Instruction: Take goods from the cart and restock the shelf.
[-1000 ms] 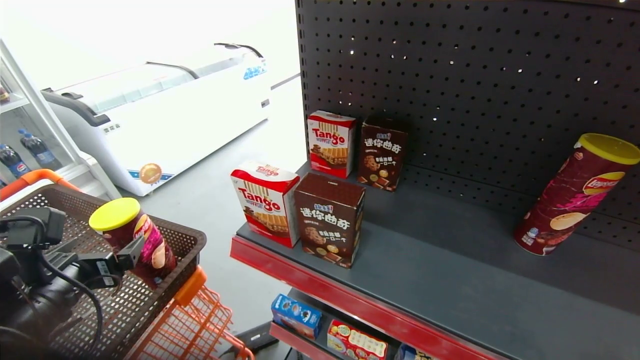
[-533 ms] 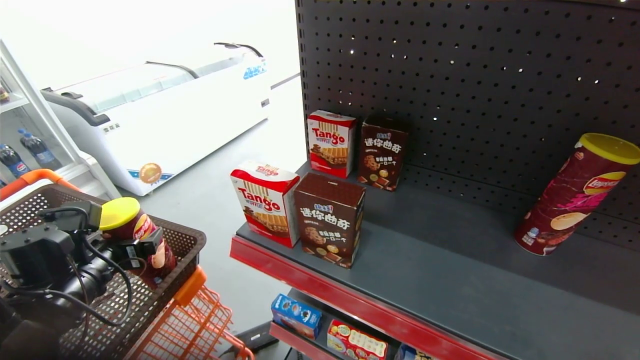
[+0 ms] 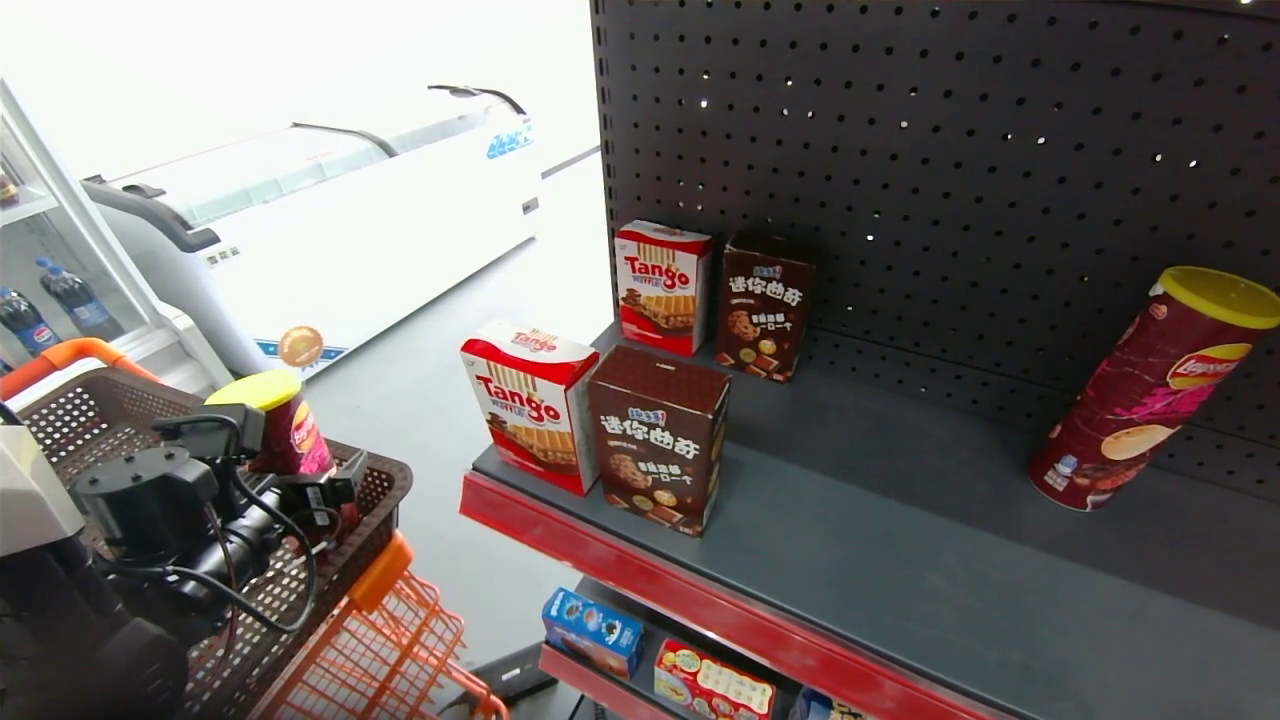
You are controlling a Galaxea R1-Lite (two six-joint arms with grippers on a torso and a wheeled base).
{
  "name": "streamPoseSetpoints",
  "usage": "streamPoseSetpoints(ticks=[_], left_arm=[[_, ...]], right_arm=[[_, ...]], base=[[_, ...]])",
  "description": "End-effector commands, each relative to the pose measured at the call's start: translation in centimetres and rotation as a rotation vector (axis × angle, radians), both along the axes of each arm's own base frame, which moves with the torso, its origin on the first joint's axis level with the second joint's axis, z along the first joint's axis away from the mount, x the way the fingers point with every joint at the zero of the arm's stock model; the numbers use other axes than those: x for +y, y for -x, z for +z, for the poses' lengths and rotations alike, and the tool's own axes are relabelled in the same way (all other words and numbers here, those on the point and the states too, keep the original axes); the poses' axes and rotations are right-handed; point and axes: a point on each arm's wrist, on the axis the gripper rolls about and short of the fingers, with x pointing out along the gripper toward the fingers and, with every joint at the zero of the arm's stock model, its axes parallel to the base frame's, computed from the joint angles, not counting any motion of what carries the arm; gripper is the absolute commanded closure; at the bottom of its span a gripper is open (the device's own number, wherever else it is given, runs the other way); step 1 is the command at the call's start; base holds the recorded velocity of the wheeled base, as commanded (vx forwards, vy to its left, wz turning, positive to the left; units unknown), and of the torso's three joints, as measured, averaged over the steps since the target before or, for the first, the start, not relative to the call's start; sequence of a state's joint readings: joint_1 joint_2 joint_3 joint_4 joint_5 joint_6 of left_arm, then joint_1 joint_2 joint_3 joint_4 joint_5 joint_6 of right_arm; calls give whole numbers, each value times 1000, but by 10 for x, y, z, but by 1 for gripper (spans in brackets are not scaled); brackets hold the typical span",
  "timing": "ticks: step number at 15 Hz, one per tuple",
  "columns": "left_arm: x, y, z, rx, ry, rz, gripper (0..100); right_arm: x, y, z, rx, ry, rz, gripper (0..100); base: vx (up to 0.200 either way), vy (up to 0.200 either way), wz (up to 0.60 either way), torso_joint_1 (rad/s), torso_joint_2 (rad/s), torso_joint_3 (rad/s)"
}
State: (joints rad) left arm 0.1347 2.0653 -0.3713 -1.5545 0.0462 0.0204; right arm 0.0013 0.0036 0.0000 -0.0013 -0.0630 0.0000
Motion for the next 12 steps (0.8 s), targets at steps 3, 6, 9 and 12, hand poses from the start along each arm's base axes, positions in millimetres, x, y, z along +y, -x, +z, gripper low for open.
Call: streamPoseSetpoints(ticks=[3, 6, 9, 12], left_arm=[[0, -4, -1, -4, -6, -4, 100], [0, -2, 21, -72, -17, -4, 100], [-11, 15, 65, -121, -59, -46, 100], [-22, 53, 117, -140, -55, -207, 100]], right_arm=[[0, 0, 0, 1, 0, 0, 0], [0, 0, 0, 1, 0, 0, 0], [0, 0, 0, 1, -2, 0, 0], [0, 0, 0, 1, 0, 0, 0]], base=[[0, 0, 0, 0, 0, 0], [0, 0, 0, 0, 0, 0], [0, 0, 0, 0, 0, 0], [0, 0, 0, 0, 0, 0]])
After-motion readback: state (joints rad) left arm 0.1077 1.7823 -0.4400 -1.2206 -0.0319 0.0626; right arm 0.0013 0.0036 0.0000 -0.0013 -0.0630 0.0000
